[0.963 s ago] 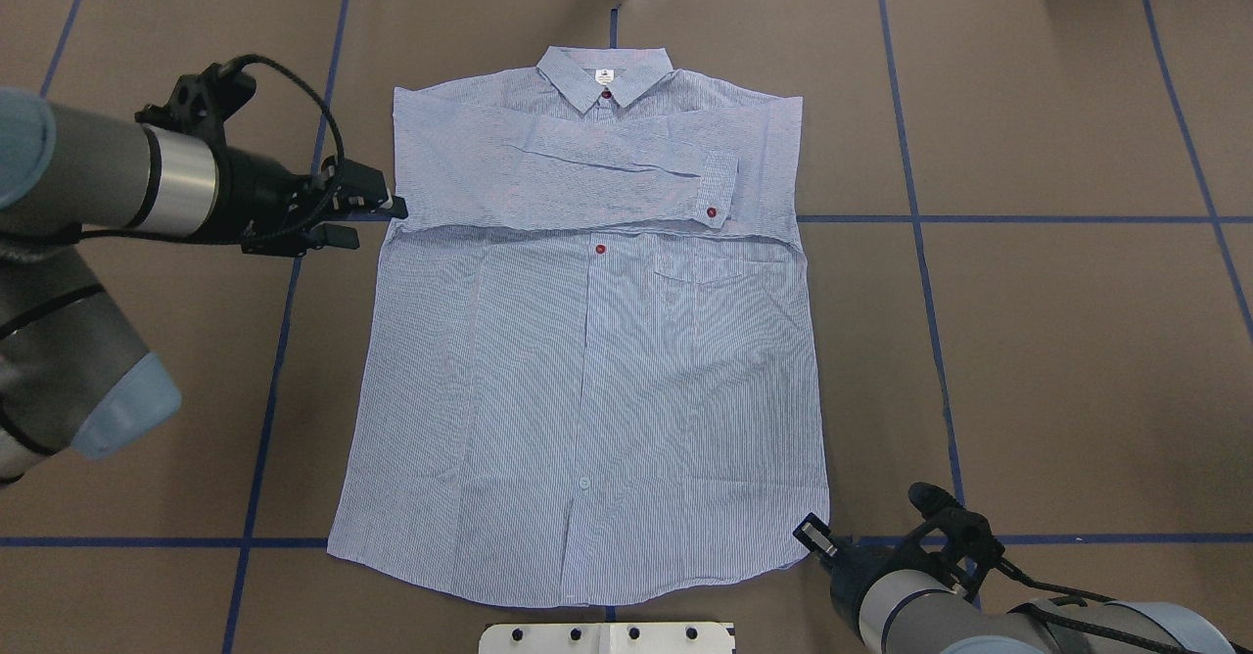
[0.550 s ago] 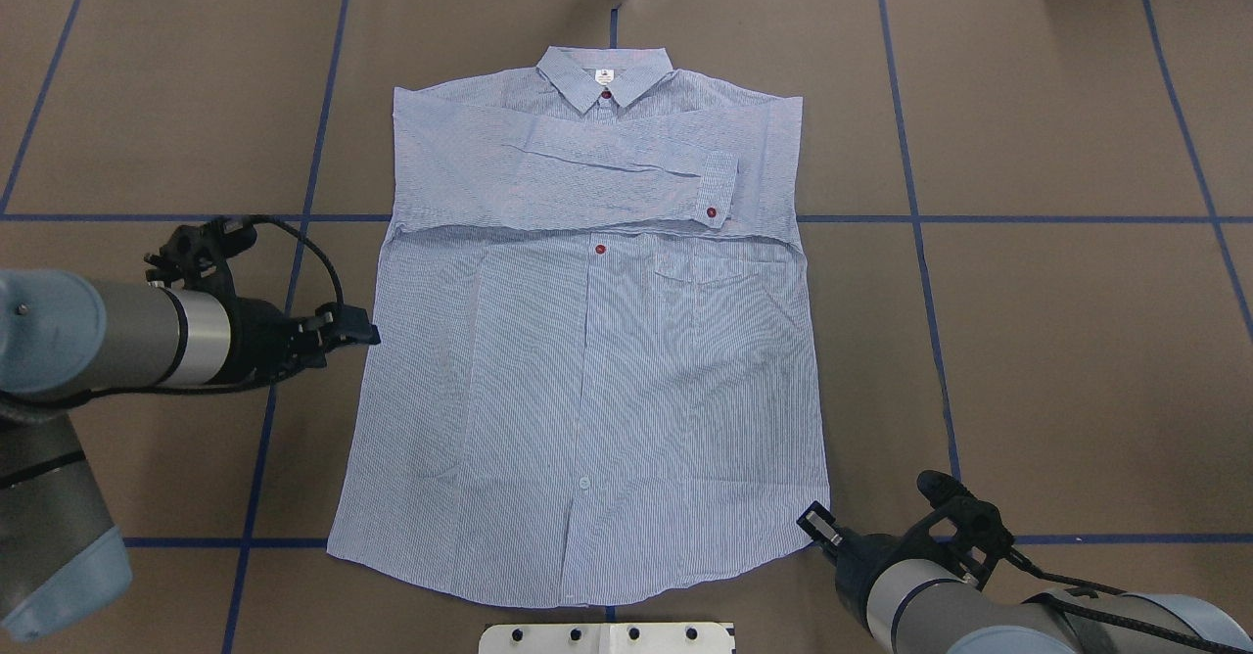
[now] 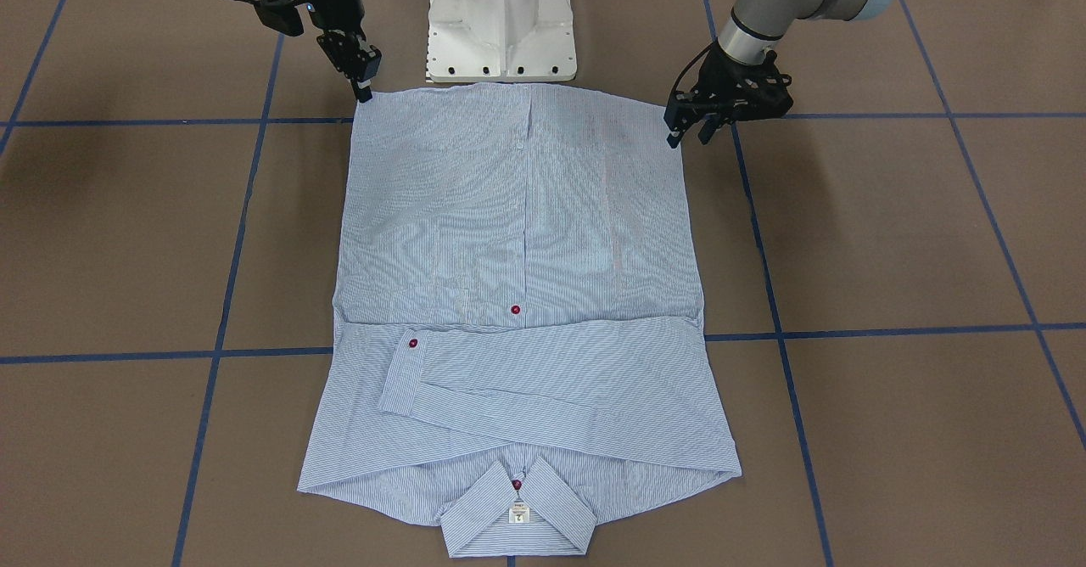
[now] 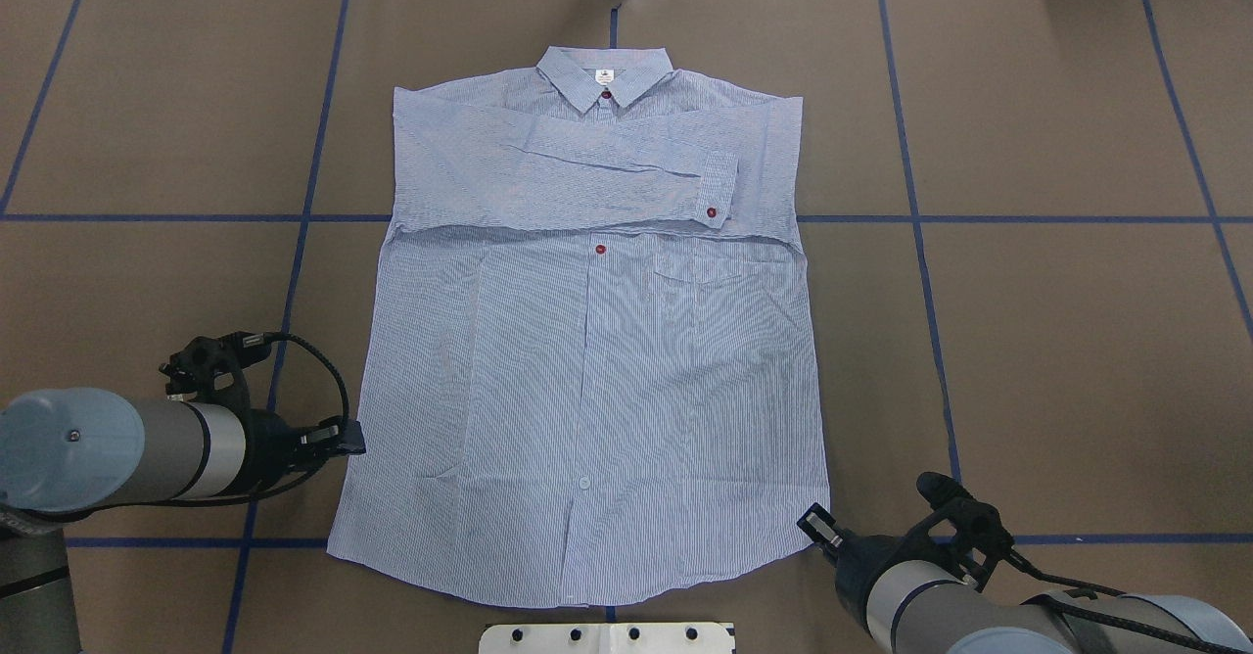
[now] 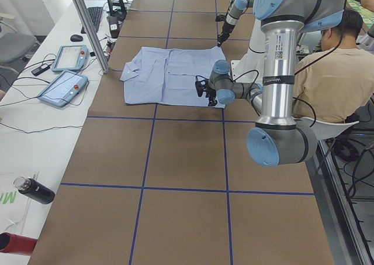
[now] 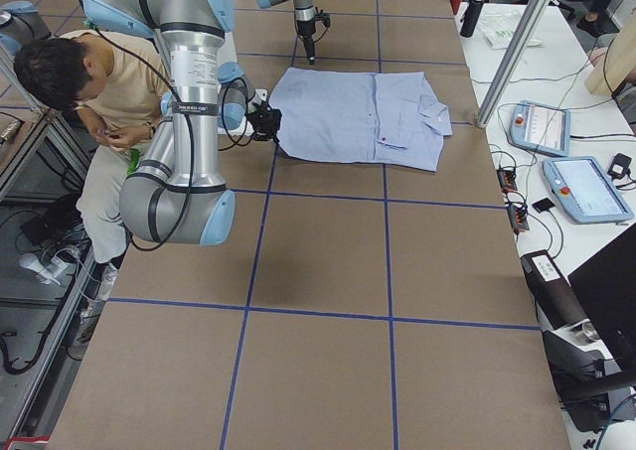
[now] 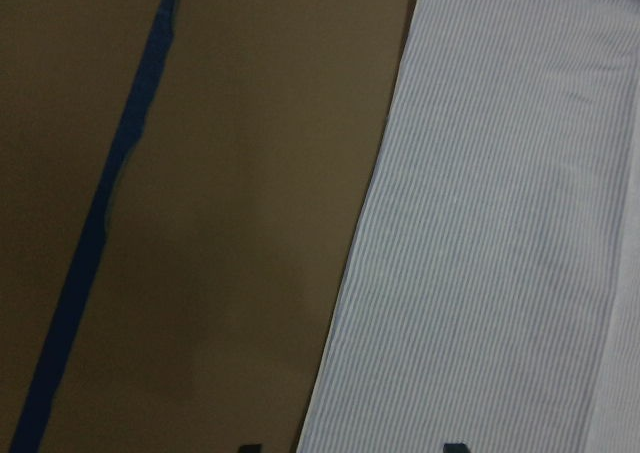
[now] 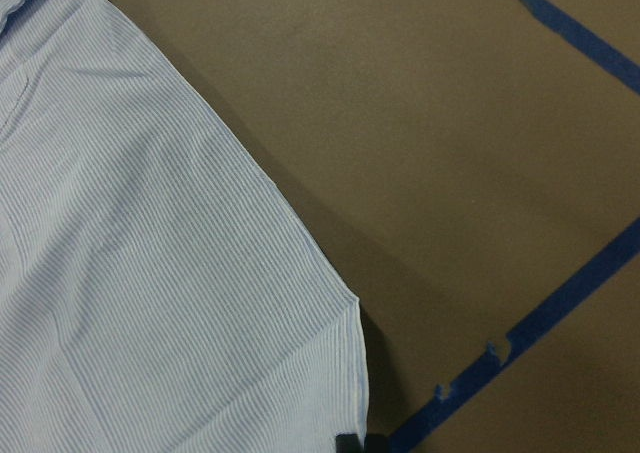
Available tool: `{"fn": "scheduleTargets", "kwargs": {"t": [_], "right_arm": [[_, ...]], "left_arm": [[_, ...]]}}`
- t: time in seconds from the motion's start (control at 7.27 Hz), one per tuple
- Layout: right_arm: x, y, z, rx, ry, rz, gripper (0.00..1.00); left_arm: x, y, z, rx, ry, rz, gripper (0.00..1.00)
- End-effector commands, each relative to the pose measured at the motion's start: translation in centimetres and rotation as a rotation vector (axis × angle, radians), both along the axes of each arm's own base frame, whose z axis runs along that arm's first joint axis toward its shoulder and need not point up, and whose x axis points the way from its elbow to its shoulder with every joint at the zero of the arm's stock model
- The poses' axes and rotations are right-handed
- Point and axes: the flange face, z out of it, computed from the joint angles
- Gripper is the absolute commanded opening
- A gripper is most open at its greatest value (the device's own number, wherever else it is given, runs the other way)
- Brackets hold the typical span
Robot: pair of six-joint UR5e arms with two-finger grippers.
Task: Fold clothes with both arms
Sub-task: 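Move the left gripper to the hem corner and grasp both hem corners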
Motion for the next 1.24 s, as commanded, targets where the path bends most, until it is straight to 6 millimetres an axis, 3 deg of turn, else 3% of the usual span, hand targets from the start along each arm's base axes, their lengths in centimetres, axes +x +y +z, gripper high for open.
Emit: {"fn": "scheduleTargets", "kwargs": {"t": [0.0, 0.55, 1.1], "right_arm": [[-0.1, 0.0, 0.0, 0.0, 0.0, -0.001, 0.0], [-0.1, 0.0, 0.1, 0.0, 0.001, -0.001, 0.0], [0.0, 0.0, 0.2, 0.0, 0.004, 0.001, 0.0]], "left_arm": [[0.7, 3.7, 0.9, -0.067, -0.017, 0.032, 0.58], [1.9, 5.4, 1.1, -0.096, -0.017, 0.051, 0.55], [2.9, 5.6, 1.6, -0.1, -0.026, 0.06, 0.55]]}}
